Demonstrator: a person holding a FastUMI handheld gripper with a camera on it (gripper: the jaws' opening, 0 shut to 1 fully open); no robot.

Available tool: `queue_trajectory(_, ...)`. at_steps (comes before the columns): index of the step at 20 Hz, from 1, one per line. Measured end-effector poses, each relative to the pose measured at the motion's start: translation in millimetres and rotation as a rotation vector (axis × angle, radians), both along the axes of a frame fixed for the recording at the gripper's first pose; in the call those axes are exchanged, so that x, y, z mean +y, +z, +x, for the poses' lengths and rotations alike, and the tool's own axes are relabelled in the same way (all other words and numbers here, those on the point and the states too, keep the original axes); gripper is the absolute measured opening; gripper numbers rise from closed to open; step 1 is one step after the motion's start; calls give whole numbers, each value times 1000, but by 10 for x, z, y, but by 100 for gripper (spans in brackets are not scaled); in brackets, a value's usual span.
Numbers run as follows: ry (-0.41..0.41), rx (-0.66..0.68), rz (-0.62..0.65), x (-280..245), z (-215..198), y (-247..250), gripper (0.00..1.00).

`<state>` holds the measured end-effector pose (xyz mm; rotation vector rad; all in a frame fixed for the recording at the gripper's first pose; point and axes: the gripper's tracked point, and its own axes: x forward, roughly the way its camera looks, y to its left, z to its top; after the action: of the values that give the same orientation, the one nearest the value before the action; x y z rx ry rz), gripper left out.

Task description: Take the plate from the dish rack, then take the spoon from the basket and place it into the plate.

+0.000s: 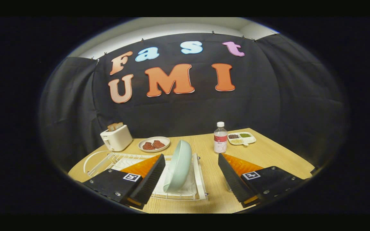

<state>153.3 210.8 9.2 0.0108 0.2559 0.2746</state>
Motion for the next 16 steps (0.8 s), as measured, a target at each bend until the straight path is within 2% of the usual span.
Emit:
queue_trajectory(6, -41, 135, -57, 100, 379, -325, 97)
queue_trajectory(8, -48, 173, -52, 132, 429, -407, 89)
queue_trajectory(13, -69, 232, -61, 189, 482, -544, 43)
queue_trajectory(14, -82, 229, -71, 183, 482, -529, 38)
queue_trajectory(16, -119, 226, -100, 147, 509, -502, 32)
